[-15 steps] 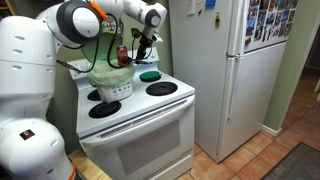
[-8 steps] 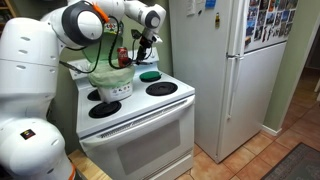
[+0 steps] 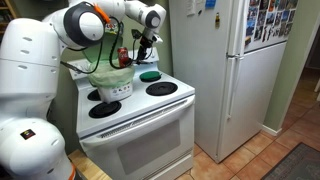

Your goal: Use the clipper to move the soda can from the stove into the waste bin

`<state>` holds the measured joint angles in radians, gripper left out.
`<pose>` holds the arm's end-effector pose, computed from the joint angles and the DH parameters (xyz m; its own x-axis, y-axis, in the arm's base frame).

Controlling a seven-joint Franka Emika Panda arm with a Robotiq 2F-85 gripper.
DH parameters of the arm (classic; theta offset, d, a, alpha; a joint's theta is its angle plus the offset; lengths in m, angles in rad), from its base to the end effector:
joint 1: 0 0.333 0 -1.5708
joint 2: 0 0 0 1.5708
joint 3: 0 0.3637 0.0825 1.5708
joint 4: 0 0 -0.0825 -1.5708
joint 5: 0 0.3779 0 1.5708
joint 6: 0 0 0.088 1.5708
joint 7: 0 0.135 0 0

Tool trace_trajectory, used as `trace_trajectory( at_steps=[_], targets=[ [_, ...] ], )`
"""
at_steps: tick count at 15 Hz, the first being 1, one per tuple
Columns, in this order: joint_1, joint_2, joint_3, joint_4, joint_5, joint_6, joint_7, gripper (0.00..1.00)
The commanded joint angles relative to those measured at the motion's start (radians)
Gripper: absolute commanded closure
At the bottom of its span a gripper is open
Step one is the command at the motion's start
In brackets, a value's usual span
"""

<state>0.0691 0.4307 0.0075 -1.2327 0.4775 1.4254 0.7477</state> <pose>0.6590 0.1169 0.5408 0.7248 -0.5001 -0.4739 -0.6382 -0.7465 -0.1884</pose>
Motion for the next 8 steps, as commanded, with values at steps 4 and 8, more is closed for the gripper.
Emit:
trace_trajectory(
  at_steps=[4, 8],
  targets=[
    [-0.005, 0.021, 0.009, 0.033, -0.006, -0.023, 0.022, 0.14],
    [-0.005, 0.021, 0.011, 0.033, -0.003, -0.024, 0.022, 0.28]
  ],
)
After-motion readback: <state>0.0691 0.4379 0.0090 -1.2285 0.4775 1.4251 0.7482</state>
